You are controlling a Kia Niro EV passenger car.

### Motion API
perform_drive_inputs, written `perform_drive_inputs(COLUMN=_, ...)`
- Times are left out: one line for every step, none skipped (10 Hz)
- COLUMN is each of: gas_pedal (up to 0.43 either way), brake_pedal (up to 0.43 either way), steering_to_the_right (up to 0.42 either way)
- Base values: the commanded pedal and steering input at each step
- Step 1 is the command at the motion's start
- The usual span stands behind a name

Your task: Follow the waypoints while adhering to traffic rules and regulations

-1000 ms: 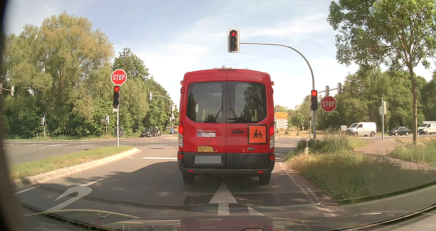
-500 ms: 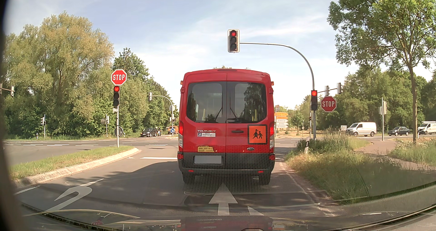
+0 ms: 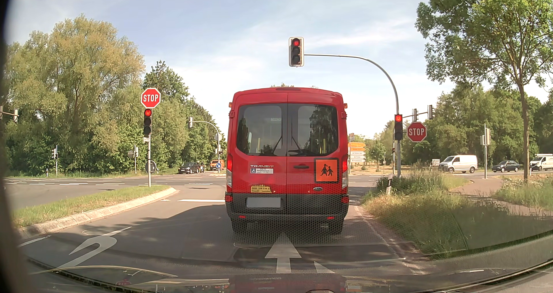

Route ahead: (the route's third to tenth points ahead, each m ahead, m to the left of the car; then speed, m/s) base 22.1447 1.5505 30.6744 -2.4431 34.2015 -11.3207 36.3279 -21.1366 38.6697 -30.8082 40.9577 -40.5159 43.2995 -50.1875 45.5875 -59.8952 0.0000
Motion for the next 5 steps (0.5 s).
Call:
perform_drive_inputs(gas_pedal=0.0, brake_pedal=0.189, steering_to_the_right=-0.01)
perform_drive_inputs(gas_pedal=0.0, brake_pedal=0.201, steering_to_the_right=-0.01)
perform_drive_inputs(gas_pedal=0.0, brake_pedal=0.201, steering_to_the_right=-0.01)
perform_drive_inputs(gas_pedal=0.0, brake_pedal=0.195, steering_to_the_right=-0.01)
perform_drive_inputs(gas_pedal=0.0, brake_pedal=0.195, steering_to_the_right=-0.01)
